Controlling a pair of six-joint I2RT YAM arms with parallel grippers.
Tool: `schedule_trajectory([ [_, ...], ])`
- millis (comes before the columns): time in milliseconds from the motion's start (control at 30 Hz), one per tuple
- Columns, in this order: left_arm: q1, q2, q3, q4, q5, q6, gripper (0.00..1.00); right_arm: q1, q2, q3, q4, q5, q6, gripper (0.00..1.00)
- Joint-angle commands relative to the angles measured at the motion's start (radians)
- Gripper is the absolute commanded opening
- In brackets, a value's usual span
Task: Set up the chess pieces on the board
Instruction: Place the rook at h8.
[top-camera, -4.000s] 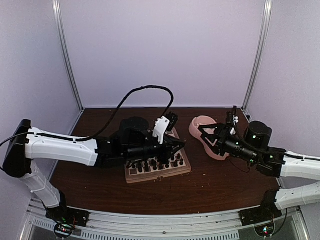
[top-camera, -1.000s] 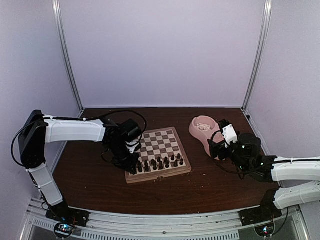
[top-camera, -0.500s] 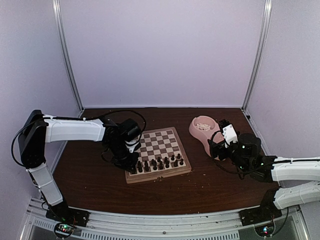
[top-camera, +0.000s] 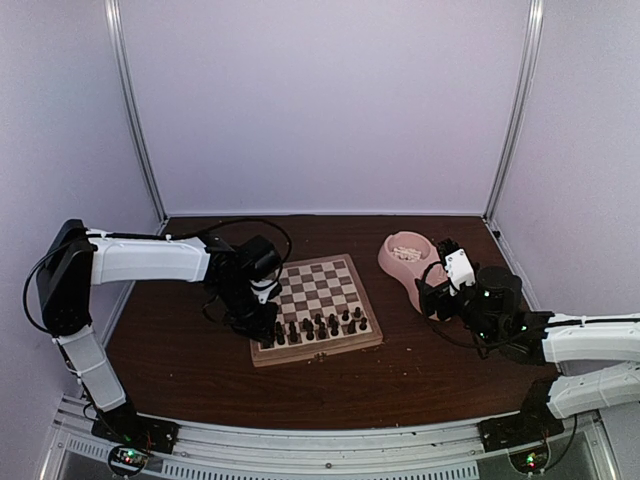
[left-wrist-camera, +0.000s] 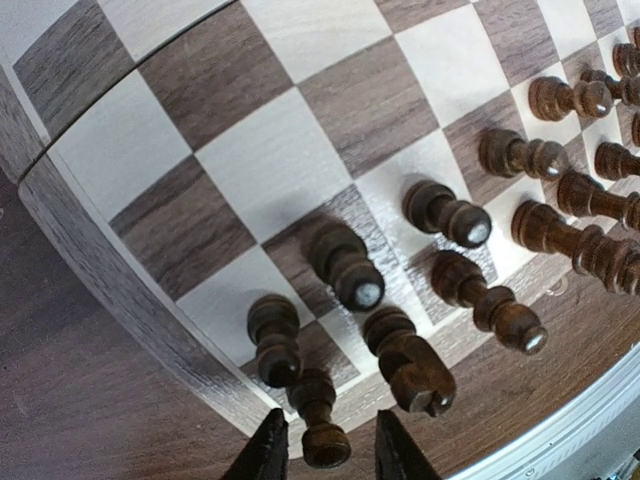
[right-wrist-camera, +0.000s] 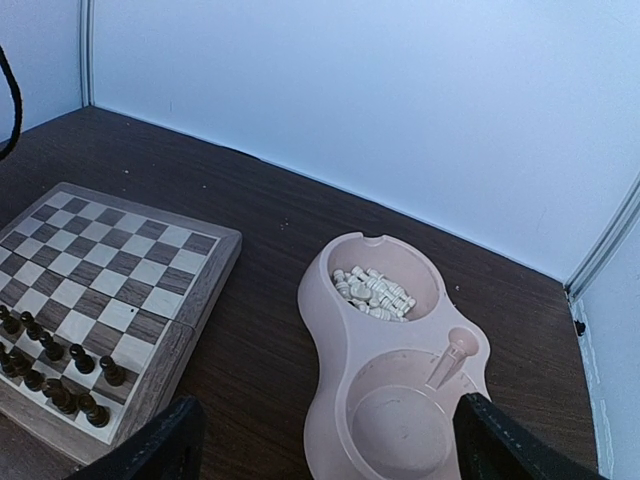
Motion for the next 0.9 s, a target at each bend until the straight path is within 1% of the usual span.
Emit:
schedule_trajectory([
  [0, 0.009, 0.004, 0.017, 0.009, 0.011, 0.010, 0.31, -0.003, 0.006, 0.017, 0.008, -0.008, -0.011, 0.89],
  [200, 0.009, -0.028, 0.021, -0.018, 0.009, 0.005, 0.31, -0.004, 0.008, 0.018, 0.007, -0.008, -0.011, 0.89],
  [300, 0.009, -0.073, 0.033, -0.058, -0.002, 0.007, 0.31, -0.005, 0.015, 0.021, 0.005, 0.021, 0.013, 0.89],
  [367, 0.009, -0.115, 0.043, -0.091, -0.017, 0.009, 0.31, -0.022, 0.031, 0.042, -0.034, 0.056, 0.072, 0.84],
  [400, 0.009, -0.141, 0.046, -0.104, -0.028, 0.009, 0.31, -0.055, 0.040, 0.060, -0.073, 0.024, 0.116, 0.82],
  [467, 0.009, -0.198, 0.046, -0.122, -0.050, 0.006, 0.32, -0.135, 0.056, 0.083, -0.120, -0.099, 0.200, 0.80],
  [533, 0.009, -0.256, 0.041, -0.129, -0.080, 0.004, 0.32, -0.198, 0.069, 0.096, -0.153, -0.137, 0.261, 0.80],
  [567, 0.009, -0.287, 0.034, -0.129, -0.102, 0.001, 0.32, -0.222, 0.078, 0.108, -0.180, -0.134, 0.280, 0.81],
  [667, 0.009, -0.394, -0.020, -0.098, -0.227, -0.021, 0.33, -0.279, 0.111, 0.136, -0.254, -0.123, 0.329, 0.81],
  [867, 0.014, -0.592, -0.190, 0.030, -0.394, -0.065, 0.42, -0.395, 0.202, 0.166, -0.308, -0.187, 0.433, 0.77],
])
